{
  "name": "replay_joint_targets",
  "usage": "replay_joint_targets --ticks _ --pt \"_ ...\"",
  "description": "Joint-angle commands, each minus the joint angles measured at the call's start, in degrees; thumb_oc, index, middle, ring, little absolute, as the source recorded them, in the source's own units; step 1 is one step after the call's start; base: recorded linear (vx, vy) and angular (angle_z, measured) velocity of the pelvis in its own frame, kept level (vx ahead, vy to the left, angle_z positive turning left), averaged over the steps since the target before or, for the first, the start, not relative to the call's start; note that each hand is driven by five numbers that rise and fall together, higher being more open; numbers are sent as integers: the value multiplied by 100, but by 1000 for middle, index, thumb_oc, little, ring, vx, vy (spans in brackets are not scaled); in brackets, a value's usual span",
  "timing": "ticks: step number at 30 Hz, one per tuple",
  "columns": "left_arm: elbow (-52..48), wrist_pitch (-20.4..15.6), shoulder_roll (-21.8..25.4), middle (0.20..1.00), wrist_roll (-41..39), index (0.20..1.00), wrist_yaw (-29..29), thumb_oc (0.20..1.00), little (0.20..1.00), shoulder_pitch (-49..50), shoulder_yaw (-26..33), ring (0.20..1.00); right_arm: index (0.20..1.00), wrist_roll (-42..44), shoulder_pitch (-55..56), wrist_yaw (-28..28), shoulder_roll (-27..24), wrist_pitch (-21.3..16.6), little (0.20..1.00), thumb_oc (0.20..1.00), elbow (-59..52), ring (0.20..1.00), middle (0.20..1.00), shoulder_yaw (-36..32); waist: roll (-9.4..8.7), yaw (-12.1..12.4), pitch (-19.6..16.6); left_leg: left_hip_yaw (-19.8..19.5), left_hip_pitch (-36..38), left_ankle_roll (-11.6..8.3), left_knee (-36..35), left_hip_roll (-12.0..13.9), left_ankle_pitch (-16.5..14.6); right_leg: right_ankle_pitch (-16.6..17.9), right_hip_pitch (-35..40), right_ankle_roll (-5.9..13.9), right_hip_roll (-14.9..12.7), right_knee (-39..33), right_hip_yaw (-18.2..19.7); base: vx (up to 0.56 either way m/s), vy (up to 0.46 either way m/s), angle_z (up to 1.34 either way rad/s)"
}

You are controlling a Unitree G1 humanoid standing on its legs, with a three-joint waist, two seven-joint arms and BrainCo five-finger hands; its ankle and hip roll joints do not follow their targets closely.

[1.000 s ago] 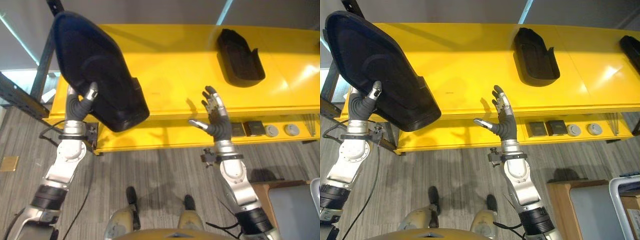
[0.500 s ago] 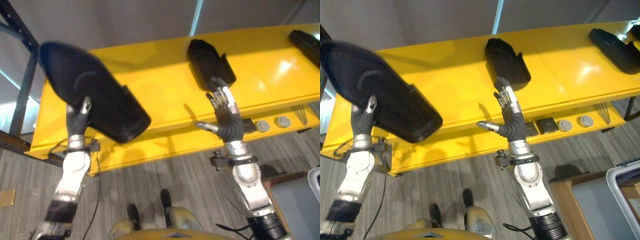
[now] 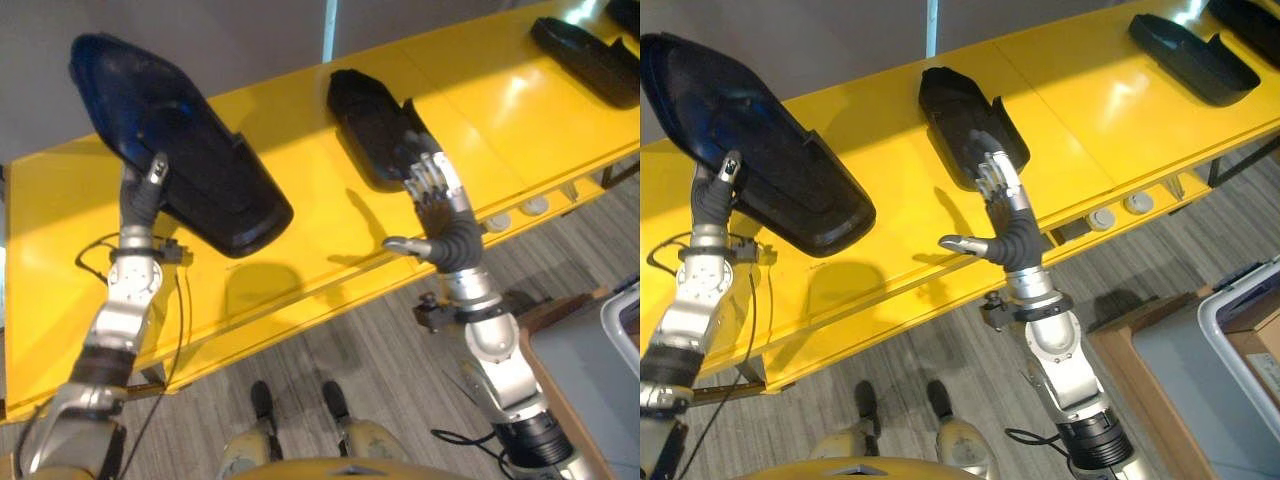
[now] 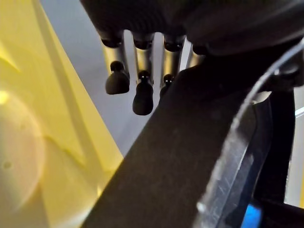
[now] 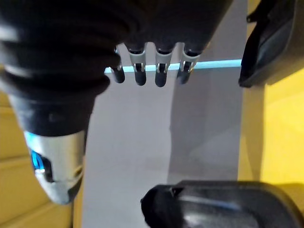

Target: Move parts from the plastic box to the shelf.

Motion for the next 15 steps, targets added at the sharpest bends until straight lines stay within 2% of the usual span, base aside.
replay_joint_targets --ticks 1,2,6,8,9,11,15 --pt "330 -106 466 200 -249 200 -28 200 200 -281 70 200 1000 -72 -82 87 37 -290 1000 1000 -296 1000 1000 -269 -121 56 -137 187 377 -335 476 252 -1080 -760 68 653 -372 356 -132 -48 43 -7" --pt "774 -35 639 200 -574 200 -222 200 200 -663 -150 200 1000 -120 -159 36 18 -281 1000 1000 -262 1000 1000 -225 -87 15 -100 205 360 -327 396 246 -1033 -712 -46 689 -362 348 -151 0 0 0" --pt "1333 85 985 200 -881 200 -489 200 200 -1187 -445 200 1000 -139 -273 3 12 -278 1000 1000 -197 1000 1000 -192 -61 -2 -9 224 317 -325 331 252 -973 -641 -164 735 -350 329 -159 -34 9 -4" --pt "1559 152 1270 200 -894 200 -648 200 200 -1429 -608 200 1000 -156 -345 -12 6 -285 1000 1000 -175 1000 1000 -155 -57 10 40 230 276 -331 311 274 -930 -603 -240 753 -341 314 -170 -36 -24 -7" --pt "1674 194 1571 200 -851 200 -793 200 200 -1482 -654 200 1000 -178 -377 1 -12 -293 1000 1000 -193 1000 1000 -175 -45 39 76 238 259 -340 291 286 -901 -580 -277 770 -329 299 -186 -18 -26 -8" --pt "1828 232 1679 200 -821 200 -886 200 200 -1577 -746 200 1000 -181 -418 23 -26 -290 1000 1000 -180 1000 1000 -136 -41 55 90 238 248 -343 286 297 -887 -568 -300 772 -321 299 -197 -5 -21 -9" --pt "1981 249 2301 200 -665 200 -1312 200 200 -1637 -976 200 1000 -139 -408 167 -59 -301 1000 1000 -140 1000 1000 -79 -13 114 139 228 225 -355 279 334 -846 -550 -323 779 -314 295 -271 0 0 0"
